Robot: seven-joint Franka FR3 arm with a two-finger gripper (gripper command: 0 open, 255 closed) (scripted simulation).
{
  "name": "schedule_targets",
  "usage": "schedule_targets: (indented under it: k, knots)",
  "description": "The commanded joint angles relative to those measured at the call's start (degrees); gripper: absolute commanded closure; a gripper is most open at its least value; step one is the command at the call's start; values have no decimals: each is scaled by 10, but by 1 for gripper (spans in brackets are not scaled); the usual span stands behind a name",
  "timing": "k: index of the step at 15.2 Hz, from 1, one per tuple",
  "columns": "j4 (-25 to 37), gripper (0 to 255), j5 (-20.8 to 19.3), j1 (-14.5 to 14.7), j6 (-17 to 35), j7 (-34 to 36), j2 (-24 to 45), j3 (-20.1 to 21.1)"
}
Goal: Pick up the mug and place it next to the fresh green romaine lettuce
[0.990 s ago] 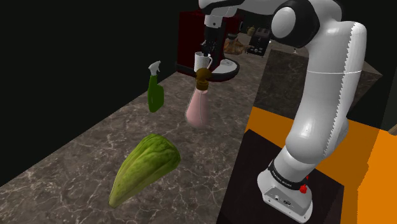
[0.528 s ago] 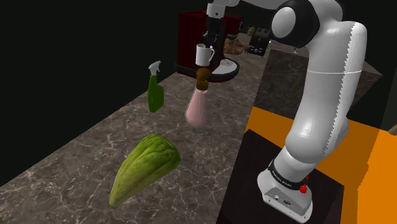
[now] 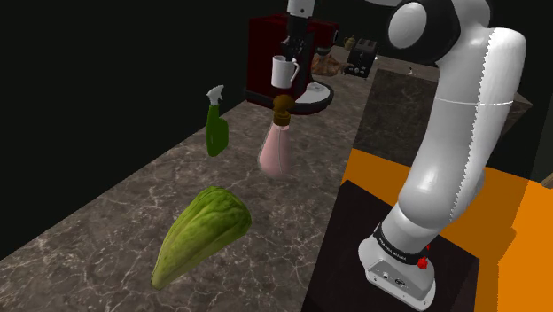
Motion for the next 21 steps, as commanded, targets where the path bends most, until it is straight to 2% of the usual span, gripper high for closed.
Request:
schedule_targets:
  k: [1, 10, 21]
  knots:
    - [-63, 255, -8, 16, 20, 18, -46, 5]
    - [-263, 255, -29, 73, 69, 115, -204, 48]
    - [-411, 255, -16, 128, 87, 245, -342, 127]
